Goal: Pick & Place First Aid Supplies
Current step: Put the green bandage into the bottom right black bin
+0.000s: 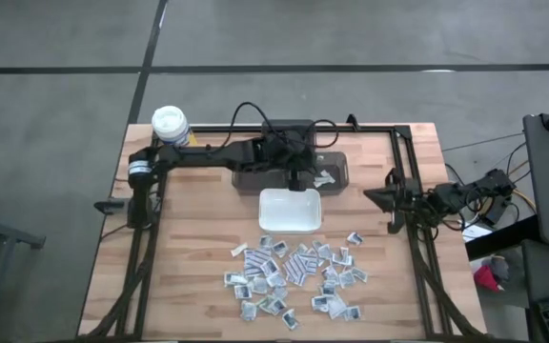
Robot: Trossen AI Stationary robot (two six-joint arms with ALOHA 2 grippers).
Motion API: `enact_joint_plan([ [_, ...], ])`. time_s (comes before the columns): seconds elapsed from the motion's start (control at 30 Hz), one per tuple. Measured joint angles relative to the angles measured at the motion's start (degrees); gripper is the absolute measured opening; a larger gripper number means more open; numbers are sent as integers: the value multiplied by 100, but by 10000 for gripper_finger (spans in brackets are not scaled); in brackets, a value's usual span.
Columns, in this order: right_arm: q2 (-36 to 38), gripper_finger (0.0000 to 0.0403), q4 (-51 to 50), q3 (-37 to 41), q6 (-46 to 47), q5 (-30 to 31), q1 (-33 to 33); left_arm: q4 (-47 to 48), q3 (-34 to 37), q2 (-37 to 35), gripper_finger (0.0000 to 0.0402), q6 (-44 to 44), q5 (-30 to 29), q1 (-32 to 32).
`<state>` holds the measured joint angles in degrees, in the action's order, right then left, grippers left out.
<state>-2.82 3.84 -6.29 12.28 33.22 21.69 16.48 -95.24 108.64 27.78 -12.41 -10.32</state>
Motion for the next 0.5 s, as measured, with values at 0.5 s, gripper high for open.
enact_joint_plan([
  [0.5, -3003, 9, -696, -1688, 103, 586, -1075, -506, 287, 2, 0, -148, 134, -82],
])
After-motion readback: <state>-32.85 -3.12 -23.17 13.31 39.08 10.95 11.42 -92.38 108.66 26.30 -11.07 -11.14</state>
